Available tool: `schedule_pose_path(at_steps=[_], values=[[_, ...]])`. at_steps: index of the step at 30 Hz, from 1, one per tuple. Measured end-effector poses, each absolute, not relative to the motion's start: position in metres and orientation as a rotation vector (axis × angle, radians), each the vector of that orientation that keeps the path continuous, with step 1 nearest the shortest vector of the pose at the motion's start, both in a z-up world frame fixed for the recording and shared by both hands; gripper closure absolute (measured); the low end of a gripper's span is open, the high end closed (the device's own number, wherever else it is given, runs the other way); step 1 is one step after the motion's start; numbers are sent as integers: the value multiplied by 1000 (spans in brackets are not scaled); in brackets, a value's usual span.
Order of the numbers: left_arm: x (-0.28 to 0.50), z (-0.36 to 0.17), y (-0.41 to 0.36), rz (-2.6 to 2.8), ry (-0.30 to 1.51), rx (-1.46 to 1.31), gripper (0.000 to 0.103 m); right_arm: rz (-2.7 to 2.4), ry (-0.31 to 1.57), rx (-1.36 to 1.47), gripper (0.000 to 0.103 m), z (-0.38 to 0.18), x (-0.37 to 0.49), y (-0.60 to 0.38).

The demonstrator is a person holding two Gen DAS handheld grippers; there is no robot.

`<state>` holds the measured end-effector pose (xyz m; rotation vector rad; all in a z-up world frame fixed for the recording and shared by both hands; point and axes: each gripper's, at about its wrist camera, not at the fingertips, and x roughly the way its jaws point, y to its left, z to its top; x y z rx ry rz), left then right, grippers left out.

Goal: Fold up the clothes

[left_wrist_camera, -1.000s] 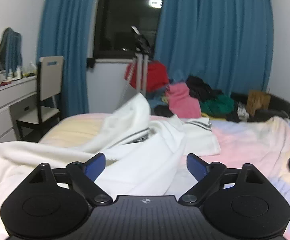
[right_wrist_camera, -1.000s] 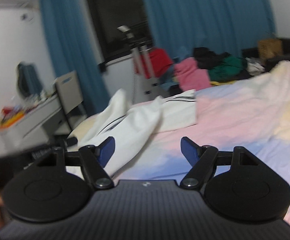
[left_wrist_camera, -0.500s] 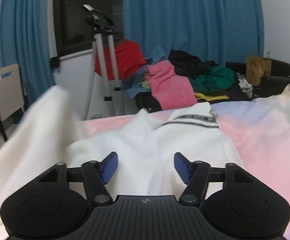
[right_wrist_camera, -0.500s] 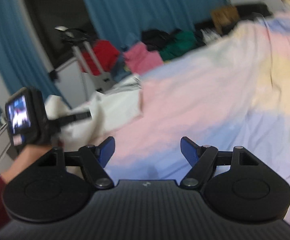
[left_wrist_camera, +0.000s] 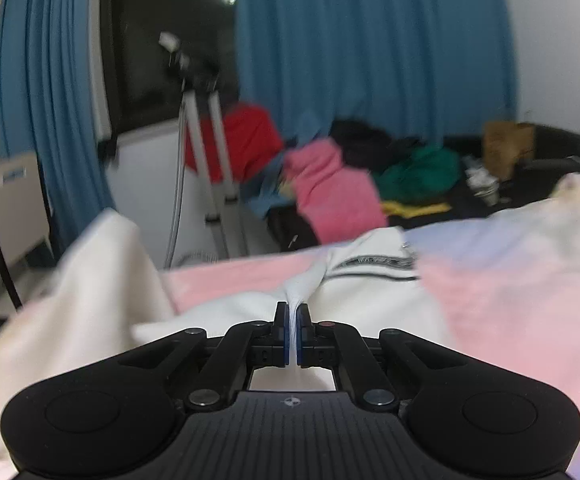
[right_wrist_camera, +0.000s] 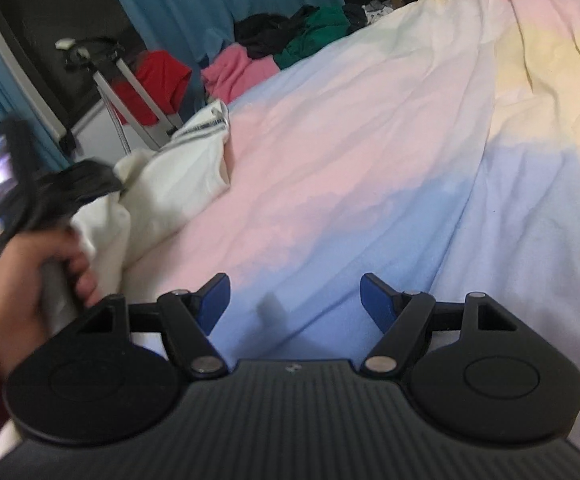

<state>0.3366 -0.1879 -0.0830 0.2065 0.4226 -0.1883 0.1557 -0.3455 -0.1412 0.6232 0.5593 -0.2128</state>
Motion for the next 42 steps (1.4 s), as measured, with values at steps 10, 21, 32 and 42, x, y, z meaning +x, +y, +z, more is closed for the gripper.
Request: schedule_pose_path(at_steps=[10,21,32,42], values=[[133,-31,-132,-468,368,137,100,-100,351,719,28,-103,108,-352],[67,-77,-50,-404,451,-200,100,7,530,1145,28,-137,95,-374],[91,-84,-19,-396,473,-352,100,39,658,1218,29,-169,142,-347],[88,-100,-45,-520,515,-294,94,-254,557,1052,97,-159,195,-398]])
